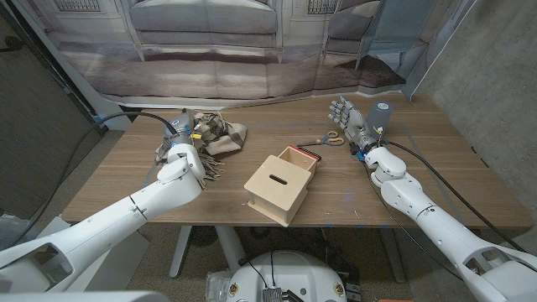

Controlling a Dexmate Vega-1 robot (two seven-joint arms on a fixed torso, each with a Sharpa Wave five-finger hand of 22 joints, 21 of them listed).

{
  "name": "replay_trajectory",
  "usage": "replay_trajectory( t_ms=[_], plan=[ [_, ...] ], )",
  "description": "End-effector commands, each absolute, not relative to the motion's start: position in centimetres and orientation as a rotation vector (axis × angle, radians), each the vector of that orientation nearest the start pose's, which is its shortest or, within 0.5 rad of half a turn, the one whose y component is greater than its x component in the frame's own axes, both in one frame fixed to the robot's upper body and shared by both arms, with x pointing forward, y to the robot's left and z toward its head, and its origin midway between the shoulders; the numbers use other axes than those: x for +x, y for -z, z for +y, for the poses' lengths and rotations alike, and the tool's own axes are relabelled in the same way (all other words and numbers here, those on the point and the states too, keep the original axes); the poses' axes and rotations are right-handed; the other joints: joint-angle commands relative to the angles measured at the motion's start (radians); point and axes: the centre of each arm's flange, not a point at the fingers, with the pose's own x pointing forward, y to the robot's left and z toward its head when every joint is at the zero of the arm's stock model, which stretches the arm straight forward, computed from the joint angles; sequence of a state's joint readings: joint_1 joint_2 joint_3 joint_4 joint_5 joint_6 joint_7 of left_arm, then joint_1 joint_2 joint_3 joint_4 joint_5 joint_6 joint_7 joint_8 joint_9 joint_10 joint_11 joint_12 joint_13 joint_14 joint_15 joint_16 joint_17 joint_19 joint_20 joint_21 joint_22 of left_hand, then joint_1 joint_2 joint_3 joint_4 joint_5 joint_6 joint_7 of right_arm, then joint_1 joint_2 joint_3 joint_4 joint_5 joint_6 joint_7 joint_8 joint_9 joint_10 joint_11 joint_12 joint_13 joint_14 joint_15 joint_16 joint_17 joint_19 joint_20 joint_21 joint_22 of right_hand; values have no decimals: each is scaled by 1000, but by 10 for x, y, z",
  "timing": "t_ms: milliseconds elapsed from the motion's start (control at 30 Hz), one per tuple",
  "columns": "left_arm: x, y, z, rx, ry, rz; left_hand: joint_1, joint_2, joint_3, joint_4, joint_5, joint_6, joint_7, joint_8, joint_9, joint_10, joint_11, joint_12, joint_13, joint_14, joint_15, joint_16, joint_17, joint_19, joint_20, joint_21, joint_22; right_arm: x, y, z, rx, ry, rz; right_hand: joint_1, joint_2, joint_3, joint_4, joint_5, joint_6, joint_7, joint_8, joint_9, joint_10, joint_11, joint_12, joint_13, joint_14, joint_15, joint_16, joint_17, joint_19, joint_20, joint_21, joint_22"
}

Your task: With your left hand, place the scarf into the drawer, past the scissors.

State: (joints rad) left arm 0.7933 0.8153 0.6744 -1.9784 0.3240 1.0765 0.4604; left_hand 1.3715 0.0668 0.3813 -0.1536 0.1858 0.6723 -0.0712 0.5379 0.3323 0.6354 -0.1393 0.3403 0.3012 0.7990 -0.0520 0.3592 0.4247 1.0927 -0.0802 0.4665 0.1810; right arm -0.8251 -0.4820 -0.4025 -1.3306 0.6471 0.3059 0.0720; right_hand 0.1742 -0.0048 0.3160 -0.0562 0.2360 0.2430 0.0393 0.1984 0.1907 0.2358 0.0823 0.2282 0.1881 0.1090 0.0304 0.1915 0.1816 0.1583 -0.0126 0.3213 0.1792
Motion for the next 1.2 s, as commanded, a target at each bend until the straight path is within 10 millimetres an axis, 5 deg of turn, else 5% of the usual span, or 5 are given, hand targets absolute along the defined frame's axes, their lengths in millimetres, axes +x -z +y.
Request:
replay_trajectory(
  t_ms=[33, 1200],
  plan=[
    [558, -25, 303, 1183, -673, -313, 56, 67, 22, 16, 7, 84, 70, 10, 6, 16, 3, 2, 6, 56, -139, 1, 6, 3, -10, 5, 2, 646, 14, -255, 49, -297, -640, 4, 10, 2, -7, -6, 10, 0, 3, 3, 7, -1, 4, 4, 10, 3, -1, 2, 6, 1, -2, 2],
    [542, -56, 307, 1203, -643, -507, 27, 58, 20, 27, 1, 104, 55, 15, -4, 32, -11, -7, 19, 92, -160, -5, 27, 3, -25, 21, 4, 646, 14, -258, 41, -289, -638, 4, 12, 0, -10, -7, 10, 1, 2, 3, 7, 0, 3, 5, 10, 2, -2, 2, 10, 1, -12, 2]
  ],
)
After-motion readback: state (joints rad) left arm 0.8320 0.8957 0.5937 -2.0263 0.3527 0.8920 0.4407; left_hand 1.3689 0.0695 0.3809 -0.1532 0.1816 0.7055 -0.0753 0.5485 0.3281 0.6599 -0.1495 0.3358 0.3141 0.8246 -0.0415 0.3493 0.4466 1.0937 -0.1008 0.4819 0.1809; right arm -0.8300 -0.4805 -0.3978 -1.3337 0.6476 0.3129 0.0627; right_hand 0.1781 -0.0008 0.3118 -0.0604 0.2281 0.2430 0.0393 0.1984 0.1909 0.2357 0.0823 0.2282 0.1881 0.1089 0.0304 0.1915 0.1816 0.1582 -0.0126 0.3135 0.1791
